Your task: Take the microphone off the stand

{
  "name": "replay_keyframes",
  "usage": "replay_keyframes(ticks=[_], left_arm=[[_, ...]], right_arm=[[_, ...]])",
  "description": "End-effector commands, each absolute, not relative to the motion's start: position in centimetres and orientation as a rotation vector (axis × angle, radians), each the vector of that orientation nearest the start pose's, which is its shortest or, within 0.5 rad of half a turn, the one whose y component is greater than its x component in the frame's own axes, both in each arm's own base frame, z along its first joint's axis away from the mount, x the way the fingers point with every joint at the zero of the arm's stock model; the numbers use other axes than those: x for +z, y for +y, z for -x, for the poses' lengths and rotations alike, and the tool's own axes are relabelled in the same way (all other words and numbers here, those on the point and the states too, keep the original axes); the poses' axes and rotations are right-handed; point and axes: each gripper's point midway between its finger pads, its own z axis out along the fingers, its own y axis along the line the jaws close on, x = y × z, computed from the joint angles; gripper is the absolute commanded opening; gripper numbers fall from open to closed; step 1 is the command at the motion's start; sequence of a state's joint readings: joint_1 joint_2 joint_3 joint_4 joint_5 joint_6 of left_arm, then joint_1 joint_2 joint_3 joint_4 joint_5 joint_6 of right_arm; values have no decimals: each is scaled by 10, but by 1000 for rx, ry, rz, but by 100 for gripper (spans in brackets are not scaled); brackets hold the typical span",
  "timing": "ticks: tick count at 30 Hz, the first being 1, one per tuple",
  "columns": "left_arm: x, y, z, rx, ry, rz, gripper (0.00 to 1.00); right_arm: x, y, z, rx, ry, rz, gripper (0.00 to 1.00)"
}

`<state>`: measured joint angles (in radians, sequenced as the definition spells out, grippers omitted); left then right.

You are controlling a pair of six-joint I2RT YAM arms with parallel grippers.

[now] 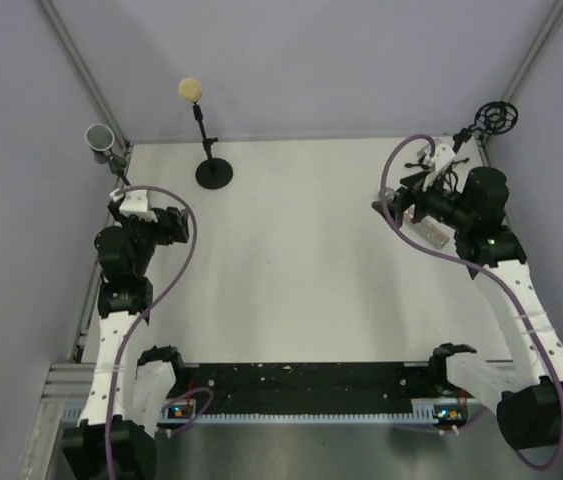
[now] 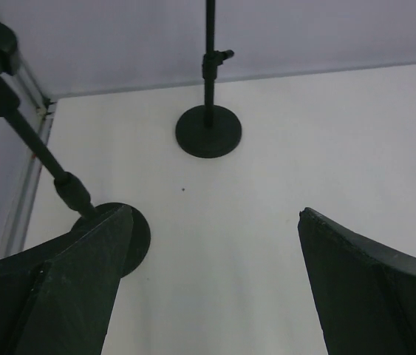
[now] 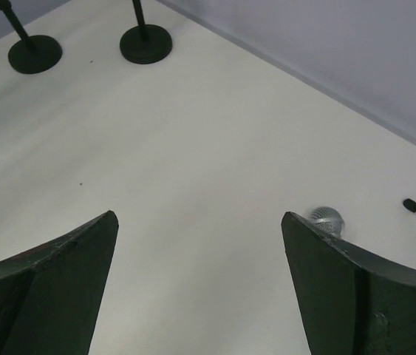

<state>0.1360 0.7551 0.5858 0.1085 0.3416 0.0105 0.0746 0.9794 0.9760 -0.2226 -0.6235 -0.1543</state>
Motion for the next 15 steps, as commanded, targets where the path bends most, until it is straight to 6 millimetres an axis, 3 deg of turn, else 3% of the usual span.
replay_keyframes(ticks=[1,9,15], left_arm=[[277,31,-330,30,1529,36,99],[265,67,-334,156,1516,106,99],[261,95,-335,203,1456,165,99]], right_arm=[[316,156,-324,574,1587,698,92],[290,200,-323,673,1612,828,96],[265,199,-317,634,1590,881,98]])
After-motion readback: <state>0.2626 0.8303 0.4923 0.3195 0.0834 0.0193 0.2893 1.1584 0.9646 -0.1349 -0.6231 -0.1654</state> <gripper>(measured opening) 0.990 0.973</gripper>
